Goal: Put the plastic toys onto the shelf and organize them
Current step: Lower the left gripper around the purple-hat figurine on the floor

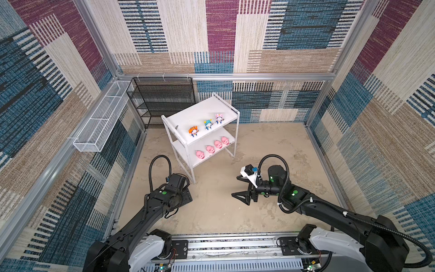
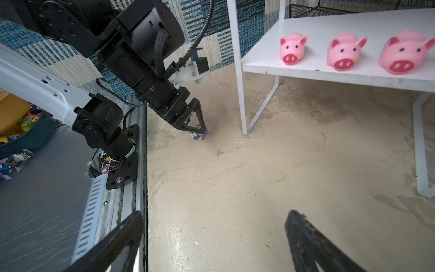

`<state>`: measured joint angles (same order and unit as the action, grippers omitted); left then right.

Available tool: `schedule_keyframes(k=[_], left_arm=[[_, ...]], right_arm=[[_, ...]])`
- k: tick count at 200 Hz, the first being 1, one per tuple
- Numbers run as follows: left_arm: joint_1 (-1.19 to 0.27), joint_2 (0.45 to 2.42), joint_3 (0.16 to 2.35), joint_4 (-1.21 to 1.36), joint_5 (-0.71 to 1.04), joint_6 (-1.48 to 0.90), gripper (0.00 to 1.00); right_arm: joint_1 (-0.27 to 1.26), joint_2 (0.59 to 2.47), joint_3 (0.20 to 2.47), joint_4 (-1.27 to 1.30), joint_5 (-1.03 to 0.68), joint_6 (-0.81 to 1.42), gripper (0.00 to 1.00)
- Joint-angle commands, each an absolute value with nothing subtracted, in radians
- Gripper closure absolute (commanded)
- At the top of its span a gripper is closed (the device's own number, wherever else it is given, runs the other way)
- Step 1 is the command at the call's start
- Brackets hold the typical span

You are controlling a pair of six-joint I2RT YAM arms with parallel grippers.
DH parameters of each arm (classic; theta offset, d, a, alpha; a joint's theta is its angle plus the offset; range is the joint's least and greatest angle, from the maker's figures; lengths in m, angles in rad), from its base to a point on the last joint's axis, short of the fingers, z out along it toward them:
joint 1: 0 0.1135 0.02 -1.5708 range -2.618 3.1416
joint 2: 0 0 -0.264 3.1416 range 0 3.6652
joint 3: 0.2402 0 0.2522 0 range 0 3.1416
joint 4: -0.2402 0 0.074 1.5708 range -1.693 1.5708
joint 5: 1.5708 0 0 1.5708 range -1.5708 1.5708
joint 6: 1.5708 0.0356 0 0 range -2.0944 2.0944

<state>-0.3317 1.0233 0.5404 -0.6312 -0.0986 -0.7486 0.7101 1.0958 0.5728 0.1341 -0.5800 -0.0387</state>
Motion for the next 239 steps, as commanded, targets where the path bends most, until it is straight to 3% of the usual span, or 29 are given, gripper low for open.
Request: schedule_keyframes(k=[1, 38, 239], left_arm=[[-0.298, 1.04, 0.528, -0.578, -0.09, -0.701, 0.27], [-0.233, 1.077, 0.525, -0.526, -0.008, -0.645, 0.38], [-0.228, 1.127, 0.538, -0.55, 0.051, -0.577, 0.4]], right_arm=[[0.716, 1.113, 0.587, 0.186, -0.58, -0.029, 0.04], [0.726, 1.147, 0.595, 0.2, -0.583, -0.024, 0.05], [0.75, 1.178, 0.605, 0.199, -0.553, -0.041, 0.06]])
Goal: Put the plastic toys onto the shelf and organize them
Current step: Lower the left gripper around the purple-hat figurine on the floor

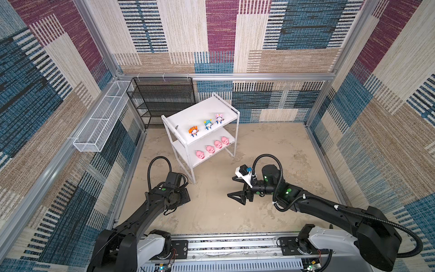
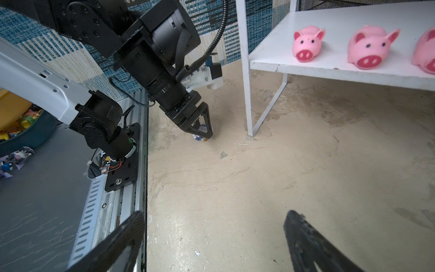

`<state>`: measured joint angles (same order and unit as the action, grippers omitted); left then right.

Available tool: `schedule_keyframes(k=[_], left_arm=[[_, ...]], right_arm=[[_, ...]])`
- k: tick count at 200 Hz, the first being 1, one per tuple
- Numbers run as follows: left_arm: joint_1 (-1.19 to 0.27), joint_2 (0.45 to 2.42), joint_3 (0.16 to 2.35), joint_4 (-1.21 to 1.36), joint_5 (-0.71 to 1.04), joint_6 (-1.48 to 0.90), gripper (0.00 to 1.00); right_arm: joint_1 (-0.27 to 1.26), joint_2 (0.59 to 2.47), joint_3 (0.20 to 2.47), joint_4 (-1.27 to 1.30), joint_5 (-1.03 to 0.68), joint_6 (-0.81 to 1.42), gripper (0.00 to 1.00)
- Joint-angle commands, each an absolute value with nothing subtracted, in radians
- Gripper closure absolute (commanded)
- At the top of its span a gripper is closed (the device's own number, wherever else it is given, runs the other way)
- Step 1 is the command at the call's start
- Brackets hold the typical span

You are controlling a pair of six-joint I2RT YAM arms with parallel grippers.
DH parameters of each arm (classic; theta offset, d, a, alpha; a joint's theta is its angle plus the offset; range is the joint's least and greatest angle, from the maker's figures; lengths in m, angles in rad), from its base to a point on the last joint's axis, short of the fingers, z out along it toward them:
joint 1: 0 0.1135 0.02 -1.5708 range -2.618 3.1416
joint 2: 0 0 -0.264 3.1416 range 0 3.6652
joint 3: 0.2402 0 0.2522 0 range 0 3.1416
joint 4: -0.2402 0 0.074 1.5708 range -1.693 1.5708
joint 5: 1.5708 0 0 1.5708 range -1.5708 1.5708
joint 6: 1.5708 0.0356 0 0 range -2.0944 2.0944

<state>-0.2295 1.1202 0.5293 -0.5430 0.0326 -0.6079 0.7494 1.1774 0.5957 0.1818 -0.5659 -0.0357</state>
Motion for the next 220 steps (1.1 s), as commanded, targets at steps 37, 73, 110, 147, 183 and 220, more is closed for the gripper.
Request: schedule_keyframes(k=[37, 73, 110, 147, 183, 220], left_arm=[[-0.264, 1.128, 0.535, -0.575, 0.04, -0.588, 0.44], [-0.29, 1.147, 0.528, -0.578, 0.051, -0.602, 0.5], [-0.29, 1.184, 0.536, -0.578, 0.036, -0.606, 0.51], [-0.289, 1.178, 0.533, -0.577, 0.023, -0.611, 0.56], [-0.288, 1.178, 0.532, -0.577, 0.023, -0.612, 0.63], [-0.29, 1.159, 0.526, -0.575, 0.026, -0.612, 0.7]], right_arm=[[0.75, 1.197, 0.61, 0.204, -0.553, -0.045, 0.06], [0.75, 1.204, 0.616, 0.205, -0.553, -0.054, 0.06], [0.75, 1.207, 0.62, 0.2, -0.553, -0.064, 0.06], [0.75, 1.208, 0.62, 0.199, -0.551, -0.068, 0.06], [0.751, 1.209, 0.609, 0.21, -0.551, -0.064, 0.06], [0.751, 1.213, 0.601, 0.215, -0.552, -0.06, 0.06]])
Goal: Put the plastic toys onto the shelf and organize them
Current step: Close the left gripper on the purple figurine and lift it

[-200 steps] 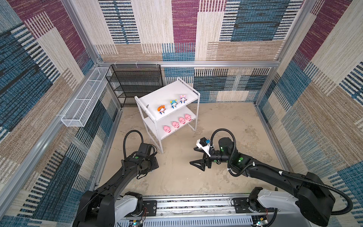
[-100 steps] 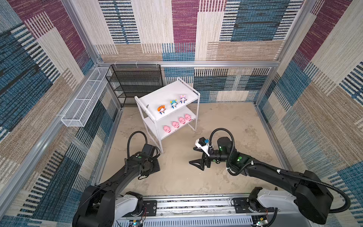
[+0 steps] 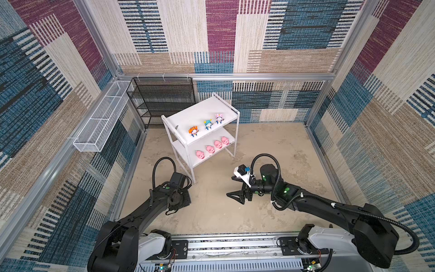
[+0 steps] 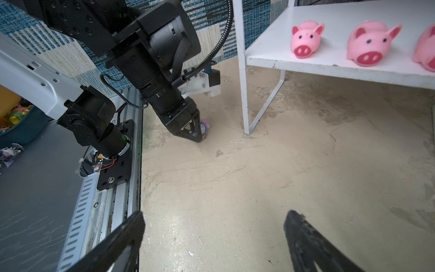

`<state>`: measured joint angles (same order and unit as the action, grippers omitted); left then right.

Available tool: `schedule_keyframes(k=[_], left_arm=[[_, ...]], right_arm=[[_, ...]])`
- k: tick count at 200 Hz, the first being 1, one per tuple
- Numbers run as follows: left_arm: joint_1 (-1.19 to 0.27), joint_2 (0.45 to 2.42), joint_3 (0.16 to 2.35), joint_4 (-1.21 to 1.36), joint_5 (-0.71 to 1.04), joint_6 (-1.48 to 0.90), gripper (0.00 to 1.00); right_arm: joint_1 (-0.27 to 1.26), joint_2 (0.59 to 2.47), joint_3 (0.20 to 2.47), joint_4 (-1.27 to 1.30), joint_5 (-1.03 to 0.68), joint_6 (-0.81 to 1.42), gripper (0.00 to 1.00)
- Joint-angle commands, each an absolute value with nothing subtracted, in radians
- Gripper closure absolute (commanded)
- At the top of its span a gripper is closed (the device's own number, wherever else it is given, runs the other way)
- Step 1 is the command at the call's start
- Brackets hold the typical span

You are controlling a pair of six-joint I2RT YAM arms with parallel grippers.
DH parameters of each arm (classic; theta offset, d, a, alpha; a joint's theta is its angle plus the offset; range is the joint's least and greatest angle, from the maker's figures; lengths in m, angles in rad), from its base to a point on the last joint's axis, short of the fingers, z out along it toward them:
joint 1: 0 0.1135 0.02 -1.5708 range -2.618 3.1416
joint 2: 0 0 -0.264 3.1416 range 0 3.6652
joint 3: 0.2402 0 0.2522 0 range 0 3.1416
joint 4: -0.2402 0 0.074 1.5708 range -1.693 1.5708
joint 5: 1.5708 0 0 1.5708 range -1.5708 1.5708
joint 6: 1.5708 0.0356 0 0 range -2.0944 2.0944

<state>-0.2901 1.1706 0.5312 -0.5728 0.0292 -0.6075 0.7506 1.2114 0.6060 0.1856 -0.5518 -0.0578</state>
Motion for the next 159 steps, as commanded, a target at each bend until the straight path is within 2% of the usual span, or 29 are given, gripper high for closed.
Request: schedule_keyframes(k=[1, 34, 79, 128, 159], left_arm=[[-0.289, 1.157, 0.526, -0.573, 0.026, -0.611, 0.71], [-0.29, 1.115, 0.516, -0.572, 0.028, -0.611, 0.78], [-0.316, 1.026, 0.502, -0.557, 0.094, -0.606, 0.82], [-0.51, 0.831, 0.466, -0.559, 0.064, -0.626, 0.84], [-0.593, 0.678, 0.423, -0.503, 0.095, -0.622, 0.83]], right_arm=[[0.751, 1.213, 0.6, 0.215, -0.553, -0.06, 0.06], [0.751, 1.206, 0.591, 0.222, -0.555, -0.055, 0.06], [0.751, 1.195, 0.584, 0.243, -0.57, -0.038, 0.06], [0.751, 1.222, 0.611, 0.253, -0.566, 0.032, 0.06], [0.752, 1.275, 0.623, 0.323, -0.628, 0.155, 0.08]])
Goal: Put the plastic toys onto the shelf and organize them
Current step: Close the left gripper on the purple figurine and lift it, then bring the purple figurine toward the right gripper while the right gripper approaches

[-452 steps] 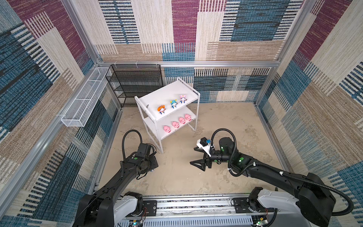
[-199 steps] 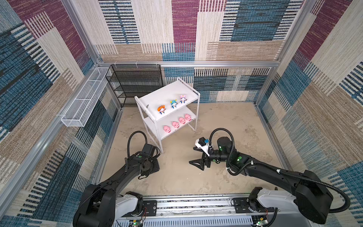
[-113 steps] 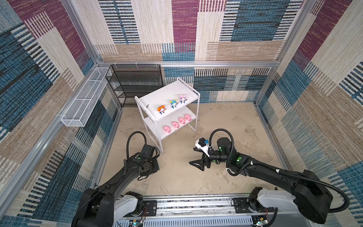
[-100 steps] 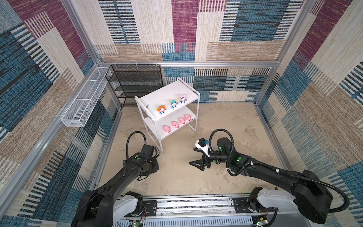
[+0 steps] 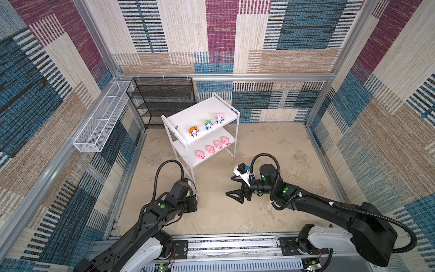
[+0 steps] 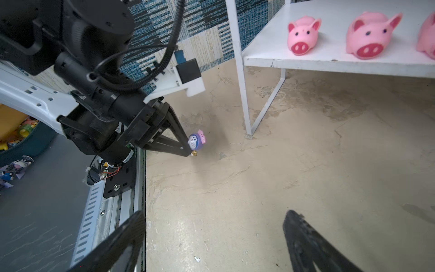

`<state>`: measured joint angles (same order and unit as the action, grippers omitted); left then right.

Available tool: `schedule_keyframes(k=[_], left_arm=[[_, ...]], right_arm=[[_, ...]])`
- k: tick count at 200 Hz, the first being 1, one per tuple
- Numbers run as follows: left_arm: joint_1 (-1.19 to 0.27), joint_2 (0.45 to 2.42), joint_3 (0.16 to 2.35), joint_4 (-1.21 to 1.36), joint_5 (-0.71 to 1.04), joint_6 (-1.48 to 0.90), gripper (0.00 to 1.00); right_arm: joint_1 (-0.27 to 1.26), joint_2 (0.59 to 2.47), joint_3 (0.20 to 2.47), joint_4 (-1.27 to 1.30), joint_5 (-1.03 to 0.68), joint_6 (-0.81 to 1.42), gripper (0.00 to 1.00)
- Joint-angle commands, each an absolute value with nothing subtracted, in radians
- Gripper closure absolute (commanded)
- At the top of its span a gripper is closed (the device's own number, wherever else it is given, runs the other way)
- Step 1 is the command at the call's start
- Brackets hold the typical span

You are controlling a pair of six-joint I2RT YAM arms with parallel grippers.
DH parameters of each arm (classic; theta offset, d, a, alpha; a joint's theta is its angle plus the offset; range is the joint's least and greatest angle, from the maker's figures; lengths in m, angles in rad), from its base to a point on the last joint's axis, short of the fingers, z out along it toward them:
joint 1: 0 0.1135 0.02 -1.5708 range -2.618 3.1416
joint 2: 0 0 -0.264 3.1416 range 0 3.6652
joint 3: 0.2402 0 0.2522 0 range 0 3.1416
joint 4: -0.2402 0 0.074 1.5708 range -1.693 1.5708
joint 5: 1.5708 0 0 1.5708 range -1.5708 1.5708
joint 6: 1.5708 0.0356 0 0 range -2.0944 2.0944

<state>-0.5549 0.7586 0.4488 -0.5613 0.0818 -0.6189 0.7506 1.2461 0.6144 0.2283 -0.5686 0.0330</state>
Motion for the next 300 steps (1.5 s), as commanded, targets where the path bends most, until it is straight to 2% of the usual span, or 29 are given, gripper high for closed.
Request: schedule_keyframes(k=[1, 25, 65, 109, 141, 219, 234, 300], left_arm=[[-0.594, 0.674, 0.421, -0.5, 0.097, -0.622, 0.83], [-0.613, 0.586, 0.391, -0.435, 0.138, -0.594, 0.84], [-0.623, 0.556, 0.385, -0.362, 0.217, -0.551, 0.84], [-0.648, 0.516, 0.368, -0.305, 0.291, -0.537, 0.84], [-0.668, 0.482, 0.359, -0.297, 0.293, -0.54, 0.84], [-0.683, 0.465, 0.363, -0.301, 0.28, -0.535, 0.84], [-0.683, 0.464, 0.365, -0.305, 0.273, -0.532, 0.84], [-0.684, 0.411, 0.385, -0.374, 0.157, -0.511, 0.86]], right_arm=[[0.752, 1.277, 0.623, 0.329, -0.63, 0.161, 0.08], [0.765, 1.332, 0.621, 0.437, -0.698, 0.267, 0.1], [0.877, 1.449, 0.7, 0.46, -0.627, 0.294, 0.1], [0.917, 1.574, 0.763, 0.513, -0.615, 0.344, 0.12], [0.921, 1.629, 0.788, 0.535, -0.633, 0.36, 0.21], [0.935, 1.671, 0.817, 0.522, -0.659, 0.352, 0.54], [0.936, 1.676, 0.825, 0.504, -0.661, 0.35, 0.58], [0.945, 1.685, 0.894, 0.331, -0.58, 0.323, 0.53]])
